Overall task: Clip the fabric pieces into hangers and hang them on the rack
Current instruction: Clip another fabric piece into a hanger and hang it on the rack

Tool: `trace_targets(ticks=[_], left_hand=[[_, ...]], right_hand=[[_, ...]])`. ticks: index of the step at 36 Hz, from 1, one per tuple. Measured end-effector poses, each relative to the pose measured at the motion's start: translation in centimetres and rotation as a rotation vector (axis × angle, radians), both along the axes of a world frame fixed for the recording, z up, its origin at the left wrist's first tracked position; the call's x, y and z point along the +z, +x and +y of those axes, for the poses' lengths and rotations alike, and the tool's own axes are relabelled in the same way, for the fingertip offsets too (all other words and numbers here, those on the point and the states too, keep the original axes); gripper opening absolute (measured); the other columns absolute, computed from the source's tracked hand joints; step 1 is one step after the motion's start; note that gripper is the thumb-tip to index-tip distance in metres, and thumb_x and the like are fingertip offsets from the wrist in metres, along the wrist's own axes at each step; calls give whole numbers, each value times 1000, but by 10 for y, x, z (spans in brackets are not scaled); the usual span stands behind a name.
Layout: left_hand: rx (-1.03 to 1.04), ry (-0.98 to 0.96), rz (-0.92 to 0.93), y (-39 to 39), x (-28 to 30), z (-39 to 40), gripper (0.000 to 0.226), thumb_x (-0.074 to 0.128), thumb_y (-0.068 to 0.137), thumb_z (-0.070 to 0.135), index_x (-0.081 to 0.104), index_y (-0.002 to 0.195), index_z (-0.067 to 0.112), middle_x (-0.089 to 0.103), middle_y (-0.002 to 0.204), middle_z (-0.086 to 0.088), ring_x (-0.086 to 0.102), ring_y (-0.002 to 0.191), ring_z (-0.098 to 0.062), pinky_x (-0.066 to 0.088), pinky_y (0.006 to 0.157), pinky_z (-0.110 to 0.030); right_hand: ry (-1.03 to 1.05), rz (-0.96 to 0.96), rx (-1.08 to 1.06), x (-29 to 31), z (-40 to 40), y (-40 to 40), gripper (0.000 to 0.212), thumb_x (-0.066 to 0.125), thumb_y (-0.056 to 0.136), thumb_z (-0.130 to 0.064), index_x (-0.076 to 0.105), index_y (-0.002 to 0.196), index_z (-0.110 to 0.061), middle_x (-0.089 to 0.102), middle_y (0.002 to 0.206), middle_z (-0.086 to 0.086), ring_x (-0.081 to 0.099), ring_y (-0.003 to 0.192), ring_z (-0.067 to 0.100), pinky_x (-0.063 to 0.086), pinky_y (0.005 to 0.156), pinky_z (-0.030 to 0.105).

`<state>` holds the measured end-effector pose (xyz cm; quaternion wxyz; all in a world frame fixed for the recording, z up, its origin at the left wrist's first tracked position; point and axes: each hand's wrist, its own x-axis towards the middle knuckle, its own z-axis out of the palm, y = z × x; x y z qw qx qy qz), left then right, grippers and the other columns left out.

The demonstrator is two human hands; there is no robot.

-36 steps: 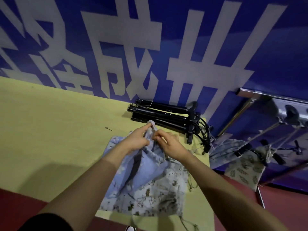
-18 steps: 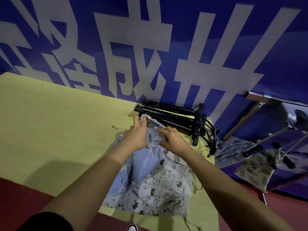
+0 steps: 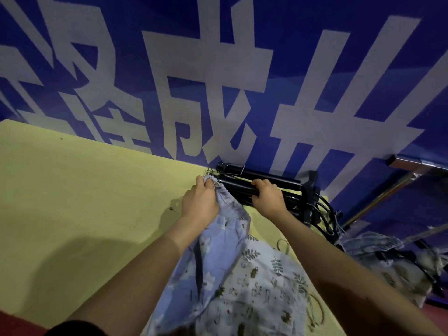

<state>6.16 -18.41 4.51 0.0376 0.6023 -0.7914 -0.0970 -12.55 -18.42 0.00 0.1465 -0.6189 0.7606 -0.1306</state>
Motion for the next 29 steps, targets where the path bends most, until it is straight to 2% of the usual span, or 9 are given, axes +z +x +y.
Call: trace_targets(ticks=[2,5,9,14,17,21,26,29], left_hand=[[-31,-16,-24,1,-4,-11,37,43,93,15,41,128,5,41,123,-14,54,94,-32,32,69,-32],[-72,-27,-43,1,-9,-26,37,40,94,16,41,130,6,42,124,-13,52,101,-32,35,76,-34],[-121,-31,-54,1,-19,-45,37,40,94,15,43,130,7,43,125,-12,49,106,-31,37,85,-36],[-177,-24,-16,2,-32,-59,36,40,91,12,47,126,9,46,121,-11,50,105,-29,38,86,-35],[-198,-13,2,3,-37,-63,37,38,93,14,47,129,10,47,121,-10,51,105,-27,40,86,-34],[-214,-6,24,3,-37,-60,37,38,95,17,47,130,10,46,124,-9,54,101,-28,42,80,-34],[-204,-1,55,5,-35,-52,39,39,94,16,47,132,12,45,128,-8,56,98,-29,43,77,-34],[-177,10,81,3,-32,-49,39,40,94,16,47,132,13,46,125,-7,56,96,-29,41,72,-33]], right_hand=[[114,103,29,-7,-13,-3,55,52,91,-18,33,143,-14,43,140,11,42,124,34,34,101,41],[204,202,46,-18,-31,-10,60,53,92,-23,26,145,-12,39,144,12,38,129,35,30,106,41],[290,273,57,-32,-48,-14,52,51,94,-28,33,138,-9,43,140,14,38,130,35,29,108,41],[245,429,129,-41,-54,-16,42,48,96,-29,39,133,-10,47,131,11,46,121,33,29,103,41],[234,479,185,-40,-57,-21,43,47,96,-32,39,132,-10,48,129,12,47,119,33,30,101,40],[172,425,186,-30,-56,-28,51,52,92,-36,38,134,-11,49,129,12,48,118,33,36,97,39],[94,164,95,-5,-50,-31,58,56,88,-40,35,135,-15,50,124,14,50,111,33,44,79,38],[138,72,103,13,-46,-35,67,55,89,-42,27,144,-16,48,133,14,49,118,32,46,90,44]])
